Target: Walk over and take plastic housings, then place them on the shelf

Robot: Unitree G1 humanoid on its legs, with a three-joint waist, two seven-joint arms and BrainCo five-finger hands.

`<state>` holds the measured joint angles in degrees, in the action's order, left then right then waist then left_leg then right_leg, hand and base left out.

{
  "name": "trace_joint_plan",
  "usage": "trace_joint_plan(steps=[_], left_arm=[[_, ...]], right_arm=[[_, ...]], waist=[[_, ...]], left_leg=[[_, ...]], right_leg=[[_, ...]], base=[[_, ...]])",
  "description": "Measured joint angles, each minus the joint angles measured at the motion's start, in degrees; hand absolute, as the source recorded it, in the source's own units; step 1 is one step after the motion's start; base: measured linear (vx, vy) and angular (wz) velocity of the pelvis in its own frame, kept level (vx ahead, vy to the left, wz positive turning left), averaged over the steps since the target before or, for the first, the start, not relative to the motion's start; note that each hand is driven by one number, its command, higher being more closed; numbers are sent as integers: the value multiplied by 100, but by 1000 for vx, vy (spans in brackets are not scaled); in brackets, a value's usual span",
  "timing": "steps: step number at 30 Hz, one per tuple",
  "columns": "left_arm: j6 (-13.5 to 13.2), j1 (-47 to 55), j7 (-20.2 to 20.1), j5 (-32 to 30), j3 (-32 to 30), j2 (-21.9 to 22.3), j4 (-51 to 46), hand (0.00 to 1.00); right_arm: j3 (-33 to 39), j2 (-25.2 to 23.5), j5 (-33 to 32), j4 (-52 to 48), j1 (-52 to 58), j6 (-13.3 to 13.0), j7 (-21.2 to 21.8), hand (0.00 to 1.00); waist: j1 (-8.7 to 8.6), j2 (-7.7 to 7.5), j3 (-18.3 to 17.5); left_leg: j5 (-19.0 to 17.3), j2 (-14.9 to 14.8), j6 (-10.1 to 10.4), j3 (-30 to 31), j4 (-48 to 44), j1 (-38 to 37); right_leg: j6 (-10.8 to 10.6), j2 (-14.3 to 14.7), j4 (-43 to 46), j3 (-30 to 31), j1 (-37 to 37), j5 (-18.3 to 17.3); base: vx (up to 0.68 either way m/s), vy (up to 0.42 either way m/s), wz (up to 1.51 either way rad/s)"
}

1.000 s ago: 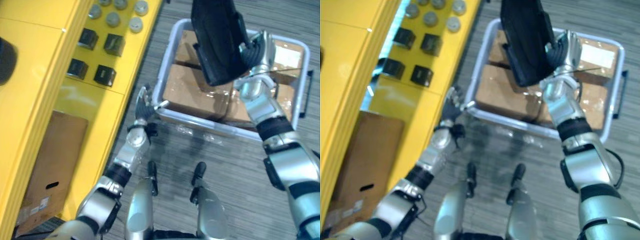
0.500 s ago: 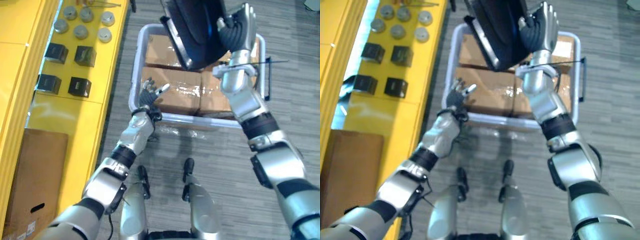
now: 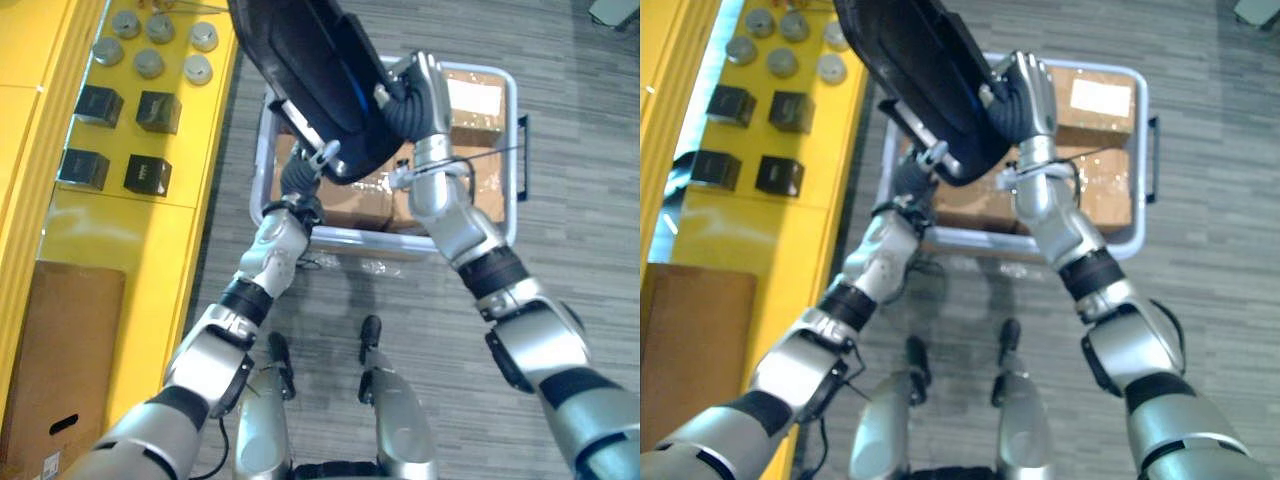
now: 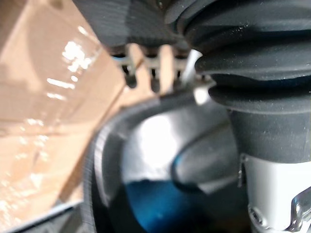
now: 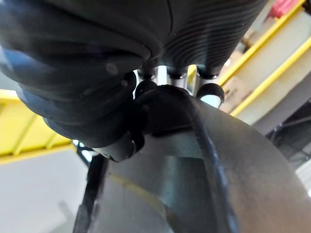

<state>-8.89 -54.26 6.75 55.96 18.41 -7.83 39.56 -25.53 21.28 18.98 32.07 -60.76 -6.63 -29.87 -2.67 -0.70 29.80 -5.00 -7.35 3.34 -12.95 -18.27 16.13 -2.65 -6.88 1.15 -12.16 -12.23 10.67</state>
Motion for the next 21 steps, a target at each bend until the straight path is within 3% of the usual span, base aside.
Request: trace_joint_plan(steps=[6, 7, 9, 13, 17, 21], left_arm=[[-106, 24, 187, -1, -36, -79, 0, 0], [-110, 28, 213, -1, -35, -79, 0, 100], [-173, 31, 310, -4, -34, -74, -1, 100], [-562, 43, 362, 123, -44, -72, -4, 100], [-940, 154, 322, 467, -189, -58, -28, 100], [-1024, 380, 152, 693, -181, -12, -29, 100]], right_arm=[[-56, -35, -20, -505, 435, -211, -13, 100], [-55, -57, -23, -507, 445, -211, -15, 100], [-55, -75, -41, -515, 455, -211, -5, 100], [-46, -119, -265, -866, 723, -199, 17, 100], [-39, -304, -330, -1083, 1167, -196, 18, 100], [-63, -314, -364, -1411, 1608, -201, 13, 100]], waist=[[-4, -56, -25], [-5, -56, -25], [-5, -57, -25], [-32, -95, -46], [-127, -273, -148], [-141, -311, -171]], left_leg=[[0, 5, 0, 4, 15, -7], [0, 5, 0, 3, 15, -7], [0, 6, 0, 3, 18, -8], [0, 9, 0, 0, 36, -20], [0, 12, 1, -34, 74, -89], [-2, 23, 3, -57, 138, -259]], right_leg=[[-9, 4, -67, -9, 33, 9], [-9, 4, -67, -9, 33, 10], [-9, 5, -70, -10, 34, 12], [-9, 5, -74, -6, 38, 13], [-8, 4, -81, 36, 67, 13], [-8, 5, -163, 68, 234, 11]], base=[[0, 0, 0], [0, 0, 0], [0, 0, 0], [0, 0, 0], [-8, 9, -2], [-14, 10, -2]])
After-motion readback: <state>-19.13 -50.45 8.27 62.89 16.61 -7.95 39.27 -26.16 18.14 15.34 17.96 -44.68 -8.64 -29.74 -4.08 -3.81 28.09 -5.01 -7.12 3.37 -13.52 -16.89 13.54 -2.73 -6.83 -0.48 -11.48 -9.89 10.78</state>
